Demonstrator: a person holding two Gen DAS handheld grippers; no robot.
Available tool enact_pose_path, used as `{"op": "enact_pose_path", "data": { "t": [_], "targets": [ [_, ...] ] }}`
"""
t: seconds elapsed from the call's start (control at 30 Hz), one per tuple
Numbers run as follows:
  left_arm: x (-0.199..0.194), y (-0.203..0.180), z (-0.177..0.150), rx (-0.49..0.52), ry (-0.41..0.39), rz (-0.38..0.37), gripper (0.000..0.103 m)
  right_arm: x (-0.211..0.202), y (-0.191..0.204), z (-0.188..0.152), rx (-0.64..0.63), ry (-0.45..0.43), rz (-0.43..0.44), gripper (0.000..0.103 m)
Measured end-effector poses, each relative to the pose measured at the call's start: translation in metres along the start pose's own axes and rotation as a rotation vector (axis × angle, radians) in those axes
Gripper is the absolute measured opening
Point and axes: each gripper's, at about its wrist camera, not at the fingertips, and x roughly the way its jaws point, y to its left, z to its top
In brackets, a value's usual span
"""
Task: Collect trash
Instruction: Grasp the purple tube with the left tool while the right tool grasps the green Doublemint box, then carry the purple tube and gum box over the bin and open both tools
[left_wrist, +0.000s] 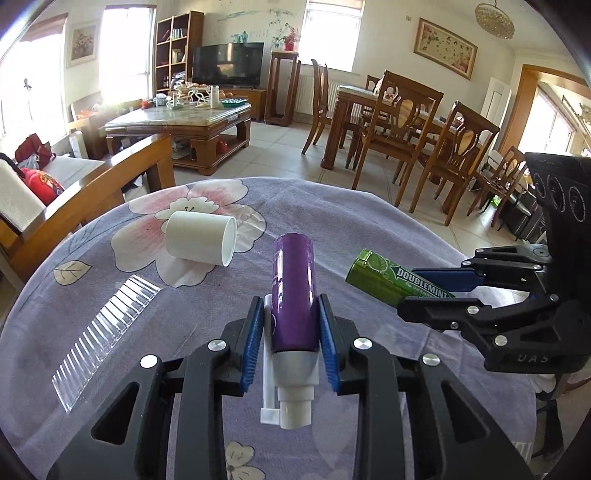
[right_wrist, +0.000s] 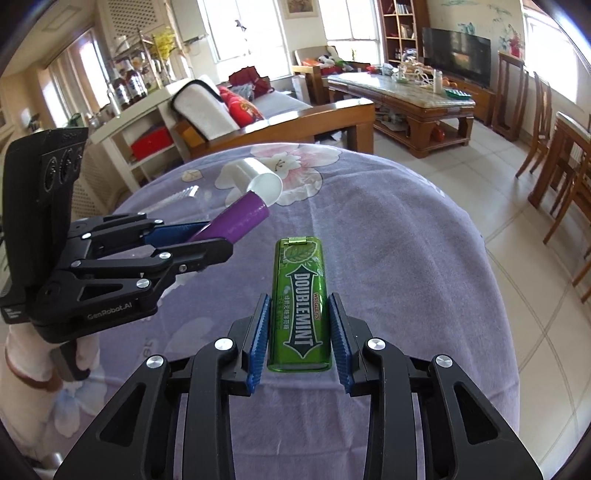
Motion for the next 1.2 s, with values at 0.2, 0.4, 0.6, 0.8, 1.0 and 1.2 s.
{"op": "enact_pose_path", "data": {
  "t": [0.2, 0.4, 0.6, 0.8, 1.0, 1.2],
  "targets": [
    [-0.038, -0.034, -0.004, 0.046, -0.073, -0.034, 0.029, -0.056, 0.004, -0.032, 0.053, -0.089, 0.026, 0.032],
    [-0.067, -0.083, -0.013, 0.103, -0.130, -0.069, 0.027, -0.119, -0.004, -0.080, 0.147, -0.181, 0.029, 0.032],
    [-0.079, -0.134, -0.024, 0.168, -0.161, -0.122, 0.025, -0.177, -0.015, -0.134, 0.222, -0.240, -0.009, 0.032],
    [-0.071, -0.171, -0.030, 0.199, -0.168, -0.185, 0.025, -0.223, -0.030, -0.181, 0.286, -0.266, -0.064, 0.032],
    [-0.066, -0.199, -0.030, 0.227, -0.175, -0.238, 0.025, -0.261, -0.044, -0.222, 0.339, -0.301, -0.107, 0.032],
    [-0.058, -0.248, -0.030, 0.284, -0.174, -0.323, 0.025, -0.299, -0.065, -0.265, 0.417, -0.339, -0.179, 0.032]
  ]
}}
